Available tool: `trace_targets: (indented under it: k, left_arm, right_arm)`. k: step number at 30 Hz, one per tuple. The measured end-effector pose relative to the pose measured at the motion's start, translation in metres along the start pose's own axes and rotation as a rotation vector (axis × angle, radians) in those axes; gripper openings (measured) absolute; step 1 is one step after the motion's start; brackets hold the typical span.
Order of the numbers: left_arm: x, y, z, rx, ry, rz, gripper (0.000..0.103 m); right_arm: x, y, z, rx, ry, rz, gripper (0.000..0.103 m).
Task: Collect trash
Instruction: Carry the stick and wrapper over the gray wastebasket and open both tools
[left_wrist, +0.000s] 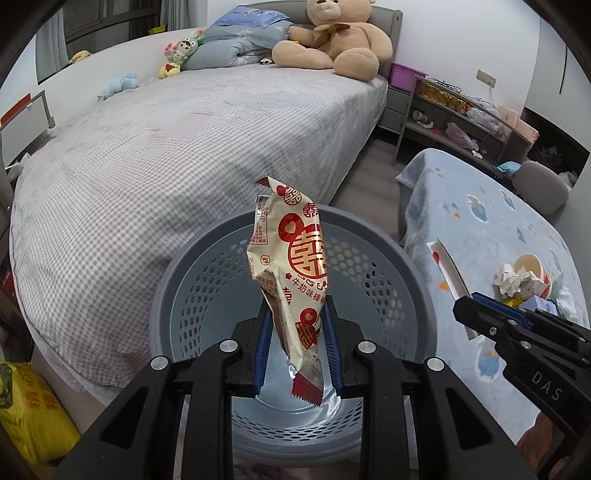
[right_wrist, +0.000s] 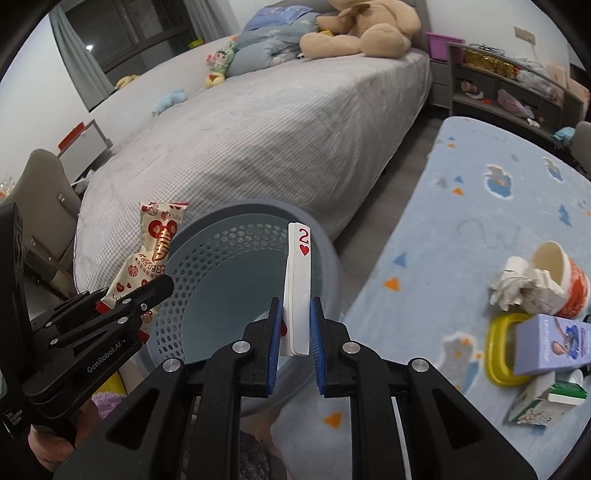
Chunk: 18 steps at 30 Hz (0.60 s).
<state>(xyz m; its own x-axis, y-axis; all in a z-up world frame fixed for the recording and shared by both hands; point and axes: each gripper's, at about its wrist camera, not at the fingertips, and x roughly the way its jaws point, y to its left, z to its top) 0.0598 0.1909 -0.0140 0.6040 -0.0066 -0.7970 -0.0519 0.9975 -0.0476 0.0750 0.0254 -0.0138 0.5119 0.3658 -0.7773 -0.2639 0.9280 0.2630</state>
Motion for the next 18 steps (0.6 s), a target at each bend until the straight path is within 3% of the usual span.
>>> trace_targets:
  k: [6,15,18]
  left_arm:
    - [0.013,0.007,-0.002,-0.012,0.038,0.005,0.026]
    - [0.012,0.017,0.0,-0.029,0.022,0.006,0.026]
    - [0.01,0.02,0.0,-0.034,0.021,0.012,0.039]
  right_arm:
    - [0.015,0.011,0.002,-0.032,0.027,0.026,0.016]
    - [0.025,0.021,0.01,-0.068,0.03,0.051,0.017]
    - [0.025,0.022,0.011,-0.075,0.021,0.058,0.019]
